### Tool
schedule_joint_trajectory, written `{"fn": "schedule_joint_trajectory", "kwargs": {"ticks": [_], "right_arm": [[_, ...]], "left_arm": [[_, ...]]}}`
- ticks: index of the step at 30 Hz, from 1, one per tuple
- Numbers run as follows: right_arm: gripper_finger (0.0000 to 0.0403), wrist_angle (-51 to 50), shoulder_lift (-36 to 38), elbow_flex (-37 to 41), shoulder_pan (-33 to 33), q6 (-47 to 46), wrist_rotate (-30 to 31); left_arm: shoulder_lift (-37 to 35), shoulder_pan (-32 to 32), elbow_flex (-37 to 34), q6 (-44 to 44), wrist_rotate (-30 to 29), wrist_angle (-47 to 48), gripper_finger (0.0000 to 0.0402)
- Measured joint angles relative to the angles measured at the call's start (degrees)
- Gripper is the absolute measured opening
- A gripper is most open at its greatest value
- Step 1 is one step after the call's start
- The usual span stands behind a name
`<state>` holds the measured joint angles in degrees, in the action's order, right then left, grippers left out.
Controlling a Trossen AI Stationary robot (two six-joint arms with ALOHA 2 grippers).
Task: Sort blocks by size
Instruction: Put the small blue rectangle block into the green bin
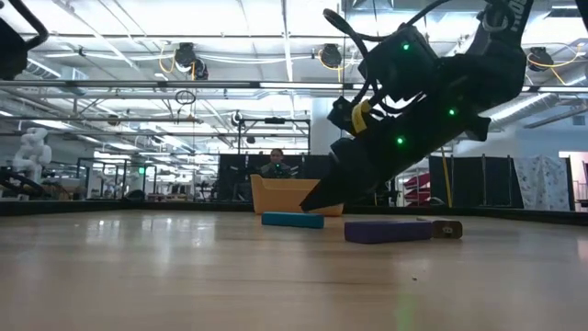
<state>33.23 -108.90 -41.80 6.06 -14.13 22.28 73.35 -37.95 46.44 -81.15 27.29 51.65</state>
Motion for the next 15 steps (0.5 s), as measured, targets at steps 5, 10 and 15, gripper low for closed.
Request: {"fn": "schedule_joint_trajectory", "kwargs": {"ticks": [5,10,15], "right_arm": [[0.0247,0.54,-0.01,0.0,0.41,0.23,0.0],[0.0247,1.38,0.0,0.0,0.91,0.24,-0.22],[0.0247,1.6,0.0,0.0,1.19,0.02,-2.85]], "left_arm": [[-0.03,0.0,0.0,0.47,-0.13,-0.1,0.0194],[-0.44,0.0,0.0,0.51,-0.19,-0.13,0.0194],[-1.83,0.04,0.0,0.47,-0.79,-0.14,0.0193]]}}
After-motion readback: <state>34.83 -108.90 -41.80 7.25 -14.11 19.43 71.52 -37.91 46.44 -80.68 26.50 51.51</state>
